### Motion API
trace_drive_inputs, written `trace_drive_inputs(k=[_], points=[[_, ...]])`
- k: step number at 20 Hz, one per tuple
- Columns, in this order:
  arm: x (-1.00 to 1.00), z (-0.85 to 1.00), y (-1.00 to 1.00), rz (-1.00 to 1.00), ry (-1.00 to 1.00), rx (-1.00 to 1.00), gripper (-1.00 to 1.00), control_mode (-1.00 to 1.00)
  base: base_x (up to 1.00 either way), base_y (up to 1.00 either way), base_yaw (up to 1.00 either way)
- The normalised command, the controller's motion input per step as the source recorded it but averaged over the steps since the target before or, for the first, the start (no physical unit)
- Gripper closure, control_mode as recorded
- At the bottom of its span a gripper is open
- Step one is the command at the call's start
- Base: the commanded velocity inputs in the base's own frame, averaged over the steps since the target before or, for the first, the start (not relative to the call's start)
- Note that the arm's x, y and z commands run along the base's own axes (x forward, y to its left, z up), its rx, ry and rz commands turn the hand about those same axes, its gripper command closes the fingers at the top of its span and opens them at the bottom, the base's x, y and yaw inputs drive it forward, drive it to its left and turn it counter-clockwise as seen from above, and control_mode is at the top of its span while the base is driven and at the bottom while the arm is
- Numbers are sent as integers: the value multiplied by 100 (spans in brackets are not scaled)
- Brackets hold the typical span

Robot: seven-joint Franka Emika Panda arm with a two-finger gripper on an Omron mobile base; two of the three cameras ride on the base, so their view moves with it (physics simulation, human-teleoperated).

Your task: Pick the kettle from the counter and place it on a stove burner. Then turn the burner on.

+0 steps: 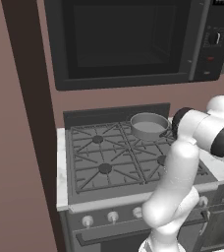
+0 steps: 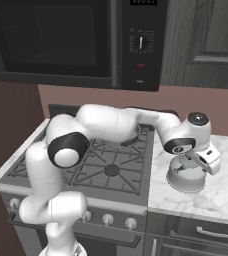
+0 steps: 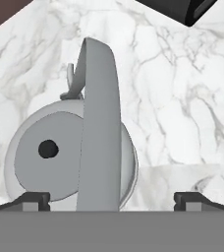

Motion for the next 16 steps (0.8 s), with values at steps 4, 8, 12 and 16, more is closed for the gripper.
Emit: trace_drive_inputs(k=[4, 8, 12, 16], points=[[16, -14, 0, 0, 0, 3, -100, -100, 0, 0, 0], [17, -18, 0, 0, 0, 3, -100, -100, 0, 0, 0], [2, -1, 0, 0, 0, 1, 100, -100, 0, 0, 0], [0, 0, 0, 0, 0, 0, 100, -100, 0, 0, 0]])
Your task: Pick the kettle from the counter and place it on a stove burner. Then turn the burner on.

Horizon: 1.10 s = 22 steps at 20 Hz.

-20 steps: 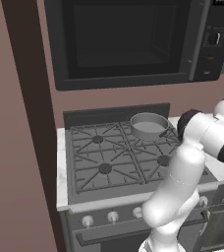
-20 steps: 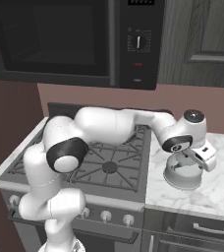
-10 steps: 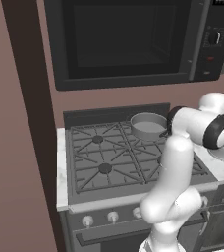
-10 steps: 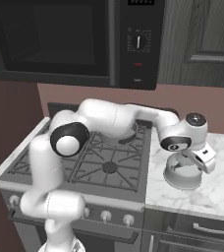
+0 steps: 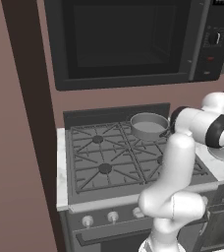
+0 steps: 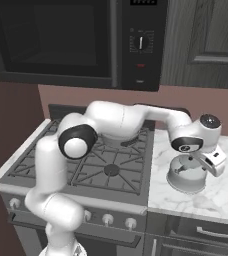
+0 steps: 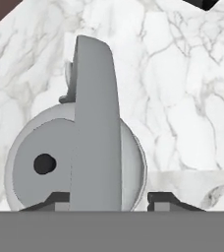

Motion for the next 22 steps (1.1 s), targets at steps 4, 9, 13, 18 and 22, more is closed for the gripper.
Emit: trace_drive_inputs(k=[4, 9, 13, 18, 22], points=[[0, 0, 0, 0, -10, 0, 100, -100, 0, 0, 0], [0, 8, 0, 0, -23, 8, 100, -100, 0, 0, 0], [0, 23, 1, 0, -33, 13, 100, -100, 0, 0, 0], [-21, 47, 16, 0, -39, 10, 100, -100, 0, 0, 0], [-68, 63, 38, 0, -30, 4, 100, -100, 0, 0, 0]])
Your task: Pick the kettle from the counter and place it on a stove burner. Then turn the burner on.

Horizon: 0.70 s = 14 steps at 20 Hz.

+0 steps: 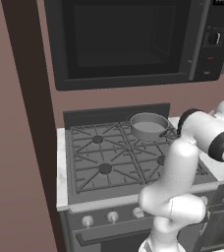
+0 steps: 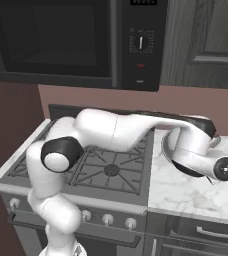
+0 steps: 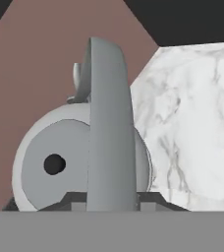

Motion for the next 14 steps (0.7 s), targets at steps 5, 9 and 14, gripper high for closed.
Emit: trace_drive_inputs(k=[5, 9, 14], points=[[-91, 57, 67, 3, -12, 0, 100, -100, 0, 0, 0], [-81, 26, 96, 10, 0, 0, 100, -100, 0, 0, 0], [-43, 6, 100, 9, 0, 0, 100, -100, 0, 0, 0]])
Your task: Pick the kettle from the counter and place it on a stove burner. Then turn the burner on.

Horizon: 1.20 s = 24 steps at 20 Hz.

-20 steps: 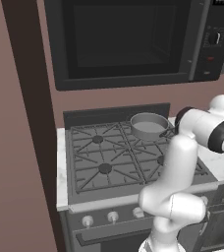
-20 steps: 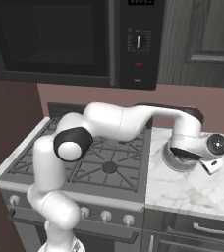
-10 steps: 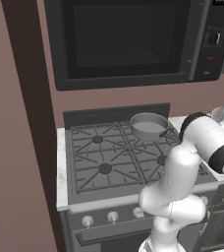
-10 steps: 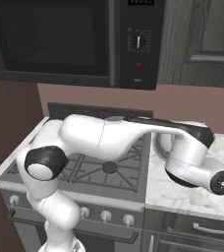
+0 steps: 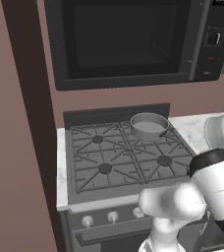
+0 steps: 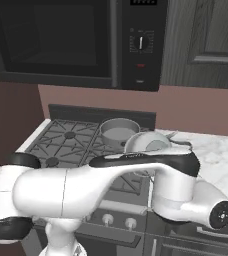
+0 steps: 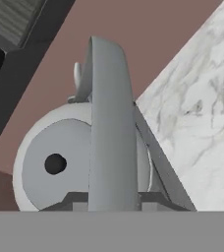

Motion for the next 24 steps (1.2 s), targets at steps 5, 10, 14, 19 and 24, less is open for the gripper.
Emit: trace_drive_inputs(k=[5, 10, 14, 19, 24], points=[[-3, 22, 100, 3, 4, 0, 100, -100, 0, 0, 0], [7, 34, 100, 0, 22, -4, 100, -100, 0, 0, 0], [23, 26, 100, 0, 37, -12, 100, -100, 0, 0, 0], [32, 11, 100, 0, 43, -14, 100, -100, 0, 0, 0], [35, 18, 100, 0, 46, -14, 100, -100, 0, 0, 0]])
